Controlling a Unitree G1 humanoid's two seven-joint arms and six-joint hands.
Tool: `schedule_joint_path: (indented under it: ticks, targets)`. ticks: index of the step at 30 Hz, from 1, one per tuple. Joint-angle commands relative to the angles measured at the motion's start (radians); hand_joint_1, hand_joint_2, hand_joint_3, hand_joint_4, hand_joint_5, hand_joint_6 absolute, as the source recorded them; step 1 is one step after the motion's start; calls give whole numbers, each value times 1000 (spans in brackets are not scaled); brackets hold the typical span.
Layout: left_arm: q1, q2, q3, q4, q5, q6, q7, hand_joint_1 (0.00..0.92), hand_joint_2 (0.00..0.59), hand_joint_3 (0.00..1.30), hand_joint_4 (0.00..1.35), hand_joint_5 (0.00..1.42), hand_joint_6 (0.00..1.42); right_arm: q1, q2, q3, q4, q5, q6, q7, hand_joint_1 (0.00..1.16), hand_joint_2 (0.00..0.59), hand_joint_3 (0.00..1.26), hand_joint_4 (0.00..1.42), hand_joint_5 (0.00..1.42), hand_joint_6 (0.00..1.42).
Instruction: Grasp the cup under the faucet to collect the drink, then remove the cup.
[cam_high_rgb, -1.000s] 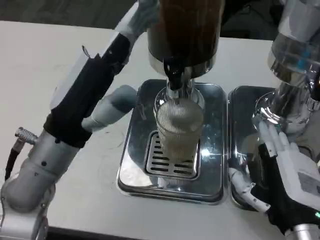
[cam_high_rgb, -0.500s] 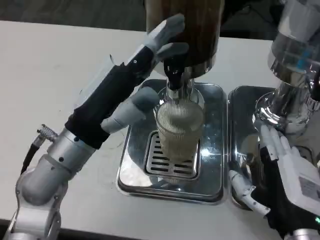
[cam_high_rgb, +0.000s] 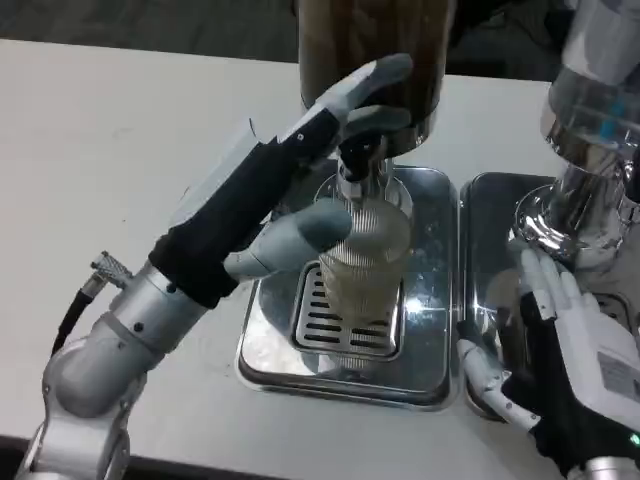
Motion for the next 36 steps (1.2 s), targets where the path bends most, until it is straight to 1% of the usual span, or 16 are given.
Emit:
schedule_joint_path:
  ticks: [1, 8, 9, 10, 12, 14, 17, 18, 20, 23, 24, 26, 31, 32, 36]
  targets:
    - [19, 13, -26, -25, 41, -3, -27, 0, 80, 95, 0, 200, 135, -7, 0, -11, -16, 15, 0, 8, 270, 406, 0, 0, 0, 0]
    - [49, 15, -43, -58, 66, 0, -18, 0, 80, 105, 0, 201, 153, -15, -1, -16, -13, 36, -3, 24, 270, 406, 0, 0, 0, 0]
    - [51, 15, -43, -60, 67, 1, -16, 0, 80, 105, 0, 201, 153, -16, -2, -18, -13, 46, -9, 27, 270, 406, 0, 0, 0, 0]
    - [53, 14, -42, -60, 67, 3, -14, 0, 81, 105, 0, 203, 154, -18, -2, -22, -13, 66, -19, 33, 297, 400, 0, 0, 0, 2]
    - [52, 16, -38, -60, 68, 5, -10, 0, 81, 108, 0, 206, 155, -25, 5, -44, -4, 158, -56, 65, 306, 399, 0, 0, 0, 2]
    - [50, 18, -35, -62, 68, 7, -7, 0, 81, 110, 0, 208, 155, -37, 4, -60, 5, 231, -84, 102, 314, 400, 0, 0, 0, 14]
    - [47, 18, -38, -63, 70, 10, -7, 0, 81, 113, 0, 210, 157, -63, -7, -71, 23, 317, -112, 169, 331, 393, 0, 0, 0, 29]
    - [48, 17, -39, -65, 72, 10, -5, 0, 81, 114, 0, 205, 148, -73, -9, -74, 30, 355, -121, 202, 365, 356, 0, 0, 0, 9]
    - [49, 15, -40, -68, 75, 12, -3, 0, 81, 112, 0, 203, 146, -94, -19, -74, 35, 399, -127, 261, 439, 327, 0, 0, 0, 0]
    - [46, 15, -46, -69, 78, 15, -8, 0, 81, 109, 0, 202, 146, -125, -27, -69, 52, 414, -132, 303, 492, 301, 0, 0, 0, 0]
    - [44, 15, -48, -69, 78, 16, -10, 0, 81, 108, 0, 202, 146, -138, -26, -69, 67, 416, -140, 307, 534, 266, 0, 0, 0, 0]
    - [43, 15, -50, -70, 78, 17, -12, 0, 81, 107, 0, 202, 146, -166, -23, -67, 105, 418, -161, 307, 583, 248, 0, 0, 0, 0]
    - [43, 13, -57, -71, 86, 18, -11, 0, 81, 106, 0, 202, 147, -203, -15, -70, 168, 419, -206, 290, 615, 242, 0, 0, 0, 0]
    - [44, 13, -57, -70, 86, 18, -10, 0, 81, 106, 0, 202, 147, -211, -13, -68, 176, 408, -208, 280, 626, 230, 0, 0, 0, 0]
    - [43, 11, -55, -69, 94, 12, -2, 0, 82, 106, 0, 202, 148, -235, -4, -59, 192, 377, -201, 261, 632, 227, 0, 0, 0, 0]
